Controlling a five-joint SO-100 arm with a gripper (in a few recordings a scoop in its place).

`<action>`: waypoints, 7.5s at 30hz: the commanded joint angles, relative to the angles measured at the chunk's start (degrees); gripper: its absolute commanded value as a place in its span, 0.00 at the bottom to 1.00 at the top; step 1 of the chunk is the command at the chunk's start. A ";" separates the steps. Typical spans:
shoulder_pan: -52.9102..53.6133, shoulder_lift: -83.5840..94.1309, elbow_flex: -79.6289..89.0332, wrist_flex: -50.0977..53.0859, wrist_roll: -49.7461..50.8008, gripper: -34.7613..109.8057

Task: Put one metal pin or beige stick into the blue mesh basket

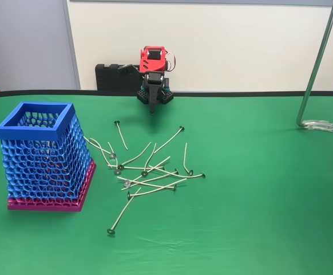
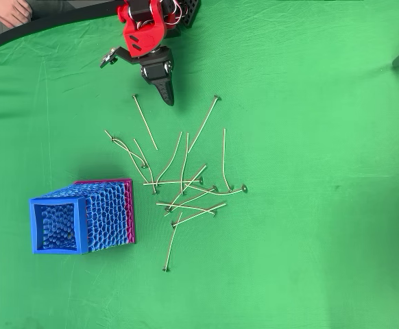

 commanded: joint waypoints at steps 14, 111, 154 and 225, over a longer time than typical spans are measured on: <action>0.00 0.53 0.09 0.79 0.26 0.25; 12.74 -37.97 -47.90 32.52 -20.48 0.24; 33.75 -80.86 -59.24 18.81 -38.50 0.25; 36.39 -91.49 -53.61 10.72 -36.56 0.33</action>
